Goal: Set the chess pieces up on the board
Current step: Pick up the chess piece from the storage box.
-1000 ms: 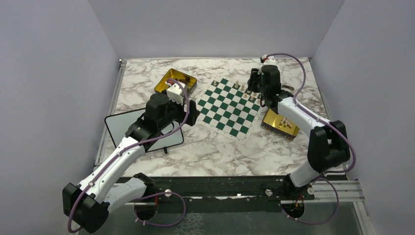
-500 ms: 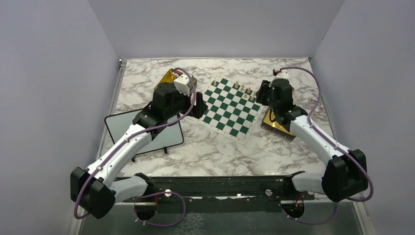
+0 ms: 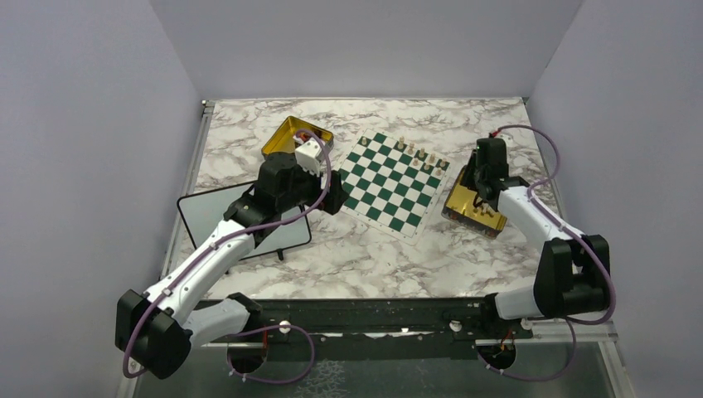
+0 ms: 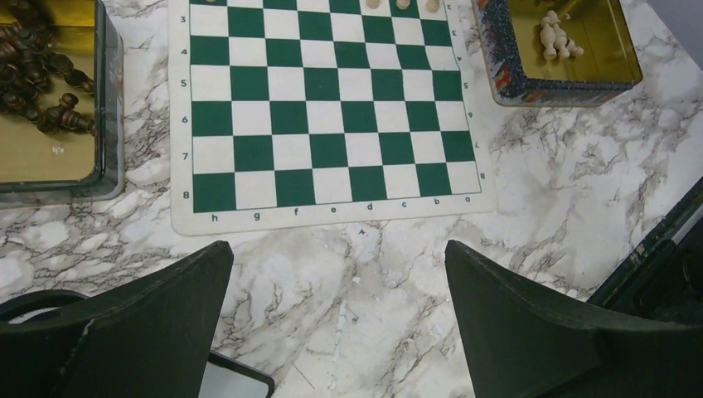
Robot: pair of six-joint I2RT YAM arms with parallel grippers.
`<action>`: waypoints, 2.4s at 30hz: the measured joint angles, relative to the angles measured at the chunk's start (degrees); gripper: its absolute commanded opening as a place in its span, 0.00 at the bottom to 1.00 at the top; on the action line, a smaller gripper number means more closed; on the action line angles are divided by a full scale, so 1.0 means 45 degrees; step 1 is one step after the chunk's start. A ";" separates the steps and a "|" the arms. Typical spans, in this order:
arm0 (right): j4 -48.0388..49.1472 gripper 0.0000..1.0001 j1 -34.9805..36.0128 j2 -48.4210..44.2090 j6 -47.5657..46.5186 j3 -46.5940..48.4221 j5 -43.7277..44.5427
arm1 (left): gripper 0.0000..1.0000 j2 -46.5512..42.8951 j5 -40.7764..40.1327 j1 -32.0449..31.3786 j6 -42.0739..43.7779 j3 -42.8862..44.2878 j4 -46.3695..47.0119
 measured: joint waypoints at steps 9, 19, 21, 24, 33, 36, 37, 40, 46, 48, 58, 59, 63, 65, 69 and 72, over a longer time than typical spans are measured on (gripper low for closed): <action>-0.0437 0.42 -0.2210 0.0141 0.0607 0.0000 -0.0112 | 0.96 -0.0690 0.0000 -0.0627 0.0160 -0.0559 0.0311; -0.0622 0.38 -0.2788 0.1593 0.0559 0.0189 -0.0923 | 0.96 -0.1156 -0.0112 -0.0763 0.0345 -0.0709 0.0418; -0.0607 0.38 -0.2788 0.2035 0.0510 0.0248 -0.1064 | 0.95 -0.1156 -0.0112 -0.0763 0.0359 -0.0729 0.0437; -0.0622 0.37 -0.2803 0.2477 0.0491 0.0330 -0.1064 | 0.95 -0.1156 -0.0112 -0.0763 0.0379 -0.0772 0.0457; -0.0563 0.36 -0.2900 0.2613 0.0170 0.0573 -0.1054 | 0.95 -0.1156 -0.0121 -0.0763 0.0393 -0.0826 0.0505; -0.0559 0.35 -0.2905 0.2662 0.0117 0.0573 -0.1151 | 0.95 -0.1156 -0.0121 -0.0763 0.0432 -0.0826 0.0510; -0.0563 0.35 -0.2905 0.2701 0.0117 0.0573 -0.1171 | 0.94 -0.1156 -0.0121 -0.0763 0.0432 -0.0826 0.0510; -0.0559 0.35 -0.2905 0.2832 0.0117 0.0573 -0.1219 | 0.94 -0.1156 -0.0121 -0.0763 0.0442 -0.0826 0.0510; -0.0520 0.34 -0.2905 0.3041 0.0121 0.0573 -0.1311 | 0.93 -0.1171 -0.0121 -0.0763 0.0471 -0.0826 0.0515; -0.0500 0.34 -0.2905 0.3123 0.0121 0.0573 -0.1409 | 0.93 -0.1171 -0.0117 -0.0763 0.0471 -0.0826 0.0515; -0.0563 0.37 -0.2905 0.3400 0.0029 0.0967 -0.1593 | 0.92 -0.1282 -0.0136 -0.0763 0.0486 -0.0865 0.0520; -0.0651 0.39 -0.2905 0.3458 0.0024 0.1064 -0.1598 | 0.92 -0.1326 -0.0146 -0.0763 0.0495 -0.0889 0.0525; -0.0826 0.42 -0.2905 0.3468 0.0015 0.1239 -0.1583 | 0.92 -0.1428 -0.0160 -0.0763 0.0525 -0.0899 0.0529; -0.0957 0.42 -0.2905 0.3463 -0.0015 0.1365 -0.1554 | 0.92 -0.1433 -0.0160 -0.0763 0.0529 -0.0899 0.0525; -0.1049 0.36 -0.2905 0.3458 -0.0058 0.1622 -0.1477 | 0.92 -0.1443 -0.0160 -0.0763 0.0539 -0.0899 0.0525; -0.1098 0.31 -0.2905 0.3429 -0.0121 0.1695 -0.1302 | 0.92 -0.1467 -0.0160 -0.0763 0.0549 -0.0899 0.0525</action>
